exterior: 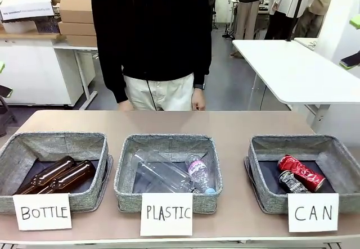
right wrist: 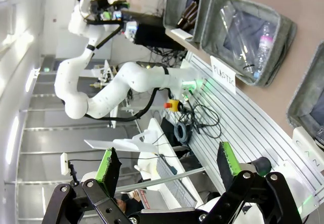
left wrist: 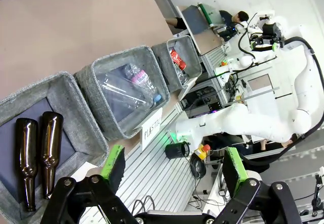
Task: Sort the can waste into the basket.
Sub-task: Pick up the can waste from the table and place it in the right Fabric basket.
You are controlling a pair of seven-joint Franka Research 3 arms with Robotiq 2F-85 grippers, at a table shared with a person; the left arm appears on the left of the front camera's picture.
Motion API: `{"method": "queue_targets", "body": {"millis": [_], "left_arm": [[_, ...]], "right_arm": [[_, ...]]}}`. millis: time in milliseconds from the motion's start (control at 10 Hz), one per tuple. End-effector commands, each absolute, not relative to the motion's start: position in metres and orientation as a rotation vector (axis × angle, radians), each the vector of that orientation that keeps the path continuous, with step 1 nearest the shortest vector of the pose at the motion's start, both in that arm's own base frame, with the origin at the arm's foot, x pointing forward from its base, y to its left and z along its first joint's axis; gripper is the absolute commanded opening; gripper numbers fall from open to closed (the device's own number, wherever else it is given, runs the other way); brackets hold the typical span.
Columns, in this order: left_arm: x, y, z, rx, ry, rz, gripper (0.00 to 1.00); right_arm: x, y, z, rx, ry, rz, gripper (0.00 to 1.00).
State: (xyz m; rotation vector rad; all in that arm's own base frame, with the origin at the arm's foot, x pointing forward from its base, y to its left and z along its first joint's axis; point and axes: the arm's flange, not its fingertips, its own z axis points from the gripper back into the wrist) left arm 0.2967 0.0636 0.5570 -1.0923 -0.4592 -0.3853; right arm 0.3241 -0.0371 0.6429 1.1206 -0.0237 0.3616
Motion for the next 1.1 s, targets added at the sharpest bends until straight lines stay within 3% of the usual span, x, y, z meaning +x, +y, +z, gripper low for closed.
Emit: {"method": "queue_targets", "body": {"millis": [0, 1000], "left_arm": [[0.297, 0.0655, 0.5574, -1.108, -0.473, -0.408, 1.0], [0.297, 0.0655, 0.5574, -1.108, -0.473, -0.408, 1.0]], "right_arm": [[0.3241, -0.0347, 0.6386, 1.101, -0.048, 0.373, 1.0], [0.3241, -0.0347, 0.6386, 1.101, -0.048, 0.373, 1.0]]}}
